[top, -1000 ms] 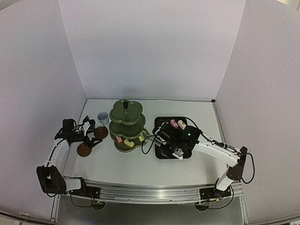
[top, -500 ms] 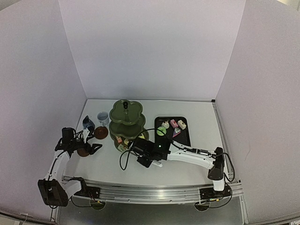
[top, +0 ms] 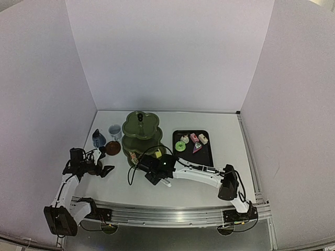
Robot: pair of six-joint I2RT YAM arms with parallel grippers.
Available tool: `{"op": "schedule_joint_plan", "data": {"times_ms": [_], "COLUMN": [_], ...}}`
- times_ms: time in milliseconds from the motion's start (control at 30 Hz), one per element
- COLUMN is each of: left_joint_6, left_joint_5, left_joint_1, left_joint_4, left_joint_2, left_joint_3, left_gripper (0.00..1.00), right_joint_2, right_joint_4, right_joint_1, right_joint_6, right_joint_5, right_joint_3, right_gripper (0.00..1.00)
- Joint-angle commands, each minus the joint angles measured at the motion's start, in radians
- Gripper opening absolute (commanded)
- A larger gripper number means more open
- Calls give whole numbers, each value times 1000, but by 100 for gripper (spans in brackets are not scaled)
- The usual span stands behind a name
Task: Serve the afternoon tea
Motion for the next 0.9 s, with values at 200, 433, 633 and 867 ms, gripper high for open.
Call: {"op": "schedule_joint_plan", "data": {"times_ms": [200,433,633,867], "left_joint_6": [-18,-50,-42,-18], "left_joint_5": [-8,-8,-8,-8], "left_joint_1": [1,2,3,2], "left_joint_4": [48,72,76,88], "left_joint_2": [-34,-45,-82,-79], "left_joint_3": [-19,-40,-71,-75], "left_gripper": [96,96,96,96], "right_joint_2": [124,162,197,231], "right_joint_4": [-32,-41,-46,-50], "right_joint_1": [1,0,-13,-17], "right_joint_6": [49,99,118,89], "right_joint_5": [62,97,94,71], "right_joint_3": [138,164,206,245], "right_gripper": [0,0,0,0]}}
